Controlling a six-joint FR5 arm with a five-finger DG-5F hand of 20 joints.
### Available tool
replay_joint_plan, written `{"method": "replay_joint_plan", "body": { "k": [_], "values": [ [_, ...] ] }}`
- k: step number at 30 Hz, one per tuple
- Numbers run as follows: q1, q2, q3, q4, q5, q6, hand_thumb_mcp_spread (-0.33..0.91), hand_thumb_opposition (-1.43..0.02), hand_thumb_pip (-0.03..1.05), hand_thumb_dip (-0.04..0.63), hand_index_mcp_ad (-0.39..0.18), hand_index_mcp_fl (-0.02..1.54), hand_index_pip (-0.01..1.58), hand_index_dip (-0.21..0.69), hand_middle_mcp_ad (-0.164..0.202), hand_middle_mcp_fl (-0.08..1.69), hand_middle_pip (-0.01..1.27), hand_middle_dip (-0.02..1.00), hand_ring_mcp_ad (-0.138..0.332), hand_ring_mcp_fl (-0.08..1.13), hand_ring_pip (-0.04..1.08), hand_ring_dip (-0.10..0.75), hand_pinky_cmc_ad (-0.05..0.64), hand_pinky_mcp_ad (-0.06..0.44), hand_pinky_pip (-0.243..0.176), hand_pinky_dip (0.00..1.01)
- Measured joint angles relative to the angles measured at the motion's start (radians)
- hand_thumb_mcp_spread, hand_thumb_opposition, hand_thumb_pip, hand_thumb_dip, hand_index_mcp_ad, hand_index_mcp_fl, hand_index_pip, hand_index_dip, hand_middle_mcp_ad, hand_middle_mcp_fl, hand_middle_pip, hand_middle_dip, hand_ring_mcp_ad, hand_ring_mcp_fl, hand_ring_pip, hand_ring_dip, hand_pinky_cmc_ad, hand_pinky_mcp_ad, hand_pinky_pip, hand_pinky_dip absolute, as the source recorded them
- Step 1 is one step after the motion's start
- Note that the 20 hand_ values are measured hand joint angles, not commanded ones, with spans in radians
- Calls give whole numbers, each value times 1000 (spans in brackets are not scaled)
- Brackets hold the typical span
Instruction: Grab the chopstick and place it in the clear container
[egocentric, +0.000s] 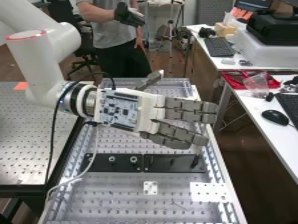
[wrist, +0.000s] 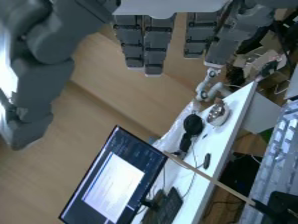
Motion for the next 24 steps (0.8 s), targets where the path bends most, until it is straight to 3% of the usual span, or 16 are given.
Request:
{"method": "replay_joint_plan", "body": {
  "k": [3,6,14,16,20,24],
  "values": [
    [3,-15,3,24,24,32,291,-707,632,101,-12,227,70,250,-3,213,126,278,129,-3,52,19,188,101,-110,461],
    [7,-37,13,50,47,68,291,-707,637,150,-12,274,70,253,-3,250,124,361,133,0,56,19,188,103,-110,463],
    [16,-94,64,53,69,141,304,-730,754,227,-12,304,119,241,-5,307,126,445,145,-3,68,40,187,101,-110,463],
    [17,-104,76,50,73,155,302,-730,808,229,-12,293,206,232,-5,307,126,454,145,0,66,44,185,103,-110,459],
    [19,-118,94,43,75,167,305,-730,808,260,-10,232,354,171,-5,309,162,471,145,0,75,82,187,101,-110,456],
    [19,-128,104,41,79,181,319,-730,810,265,-12,140,698,164,-5,316,194,480,148,0,66,87,183,101,-110,436]
  ]
}}
